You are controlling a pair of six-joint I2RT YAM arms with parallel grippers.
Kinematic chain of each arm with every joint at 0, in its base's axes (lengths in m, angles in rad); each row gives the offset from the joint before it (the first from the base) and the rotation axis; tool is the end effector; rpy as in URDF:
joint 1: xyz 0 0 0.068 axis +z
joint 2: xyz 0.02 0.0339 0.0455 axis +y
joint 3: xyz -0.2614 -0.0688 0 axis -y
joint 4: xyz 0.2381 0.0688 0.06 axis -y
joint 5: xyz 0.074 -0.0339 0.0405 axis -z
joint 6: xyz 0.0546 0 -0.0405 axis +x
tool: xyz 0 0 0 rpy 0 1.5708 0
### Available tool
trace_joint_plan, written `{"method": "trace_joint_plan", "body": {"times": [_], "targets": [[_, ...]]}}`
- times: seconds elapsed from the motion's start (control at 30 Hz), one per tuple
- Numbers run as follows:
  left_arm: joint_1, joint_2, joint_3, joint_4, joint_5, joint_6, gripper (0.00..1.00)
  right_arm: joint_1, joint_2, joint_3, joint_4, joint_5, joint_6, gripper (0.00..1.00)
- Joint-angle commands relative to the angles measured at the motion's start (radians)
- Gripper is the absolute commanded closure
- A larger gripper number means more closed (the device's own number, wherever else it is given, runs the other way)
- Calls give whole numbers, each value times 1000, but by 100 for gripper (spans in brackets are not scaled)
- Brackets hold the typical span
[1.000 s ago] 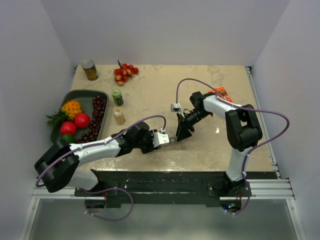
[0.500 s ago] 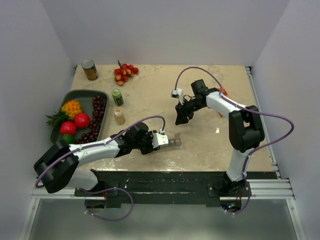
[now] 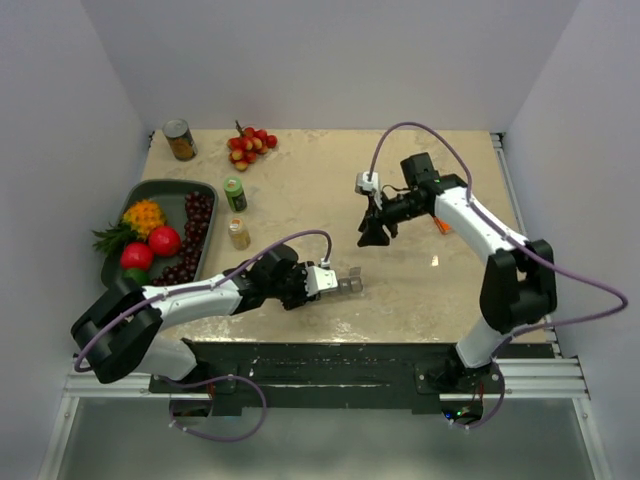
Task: Sort the pills into containers
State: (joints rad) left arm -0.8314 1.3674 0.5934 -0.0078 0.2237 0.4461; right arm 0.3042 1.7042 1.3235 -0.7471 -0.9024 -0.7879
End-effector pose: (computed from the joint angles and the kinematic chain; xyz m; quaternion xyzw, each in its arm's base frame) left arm 0.1728 -0.2074 0.1563 0.5814 0.7110 -0.1743 0.3551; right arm 0.3157 0.1440 0.2424 -0.5378 0.7005 0.3657 0.2938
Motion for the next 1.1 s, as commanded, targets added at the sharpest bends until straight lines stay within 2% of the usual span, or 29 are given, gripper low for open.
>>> {"method": "trace_joint_plan", "body": {"times": [0.0, 0.03, 0.07, 0.1, 0.13, 0.27, 0.33, 0.4, 0.43, 0.47, 0.53, 0.67, 0.77, 0.93, 1.07], "targets": [[9, 13, 29, 57, 20, -23, 100, 3, -104, -104, -147, -150, -237, 56], [9, 15, 29, 57, 20, -23, 100, 3, -100, -109, -168, -153, -296, 60], [9, 15, 31, 57, 20, -24, 100, 9, -91, -101, -228, -144, -327, 73], [9, 15, 34, 55, 20, -24, 100, 25, -54, -92, -259, -133, -356, 81], [9, 13, 34, 54, 20, -26, 100, 33, -32, -83, -326, -119, -416, 100], [9, 1, 32, 55, 25, -29, 100, 72, 112, -34, -504, -110, -574, 100], [9, -4, 28, 57, 31, -30, 100, 73, 146, -29, -508, -99, -550, 100], [9, -5, 28, 58, 32, -30, 100, 73, 134, -44, -389, -86, -457, 100], [9, -5, 28, 58, 34, -29, 100, 75, 109, -55, -333, -60, -341, 100], [8, -5, 28, 58, 35, -30, 100, 75, 101, -64, -223, -43, -288, 100], [8, -8, 26, 60, 39, -29, 100, 79, 81, -90, -125, 11, -141, 100], [8, -8, 26, 68, 43, -29, 100, 78, 31, -153, 153, 95, 59, 100], [8, -8, 26, 74, 43, -30, 100, 88, 22, -185, 277, 190, 157, 100], [9, -7, 29, 83, 39, -35, 100, 99, 25, -198, 307, 232, 184, 100], [12, 21, 39, 97, 19, -33, 100, 96, 8, -155, 226, 212, 145, 96]]}}
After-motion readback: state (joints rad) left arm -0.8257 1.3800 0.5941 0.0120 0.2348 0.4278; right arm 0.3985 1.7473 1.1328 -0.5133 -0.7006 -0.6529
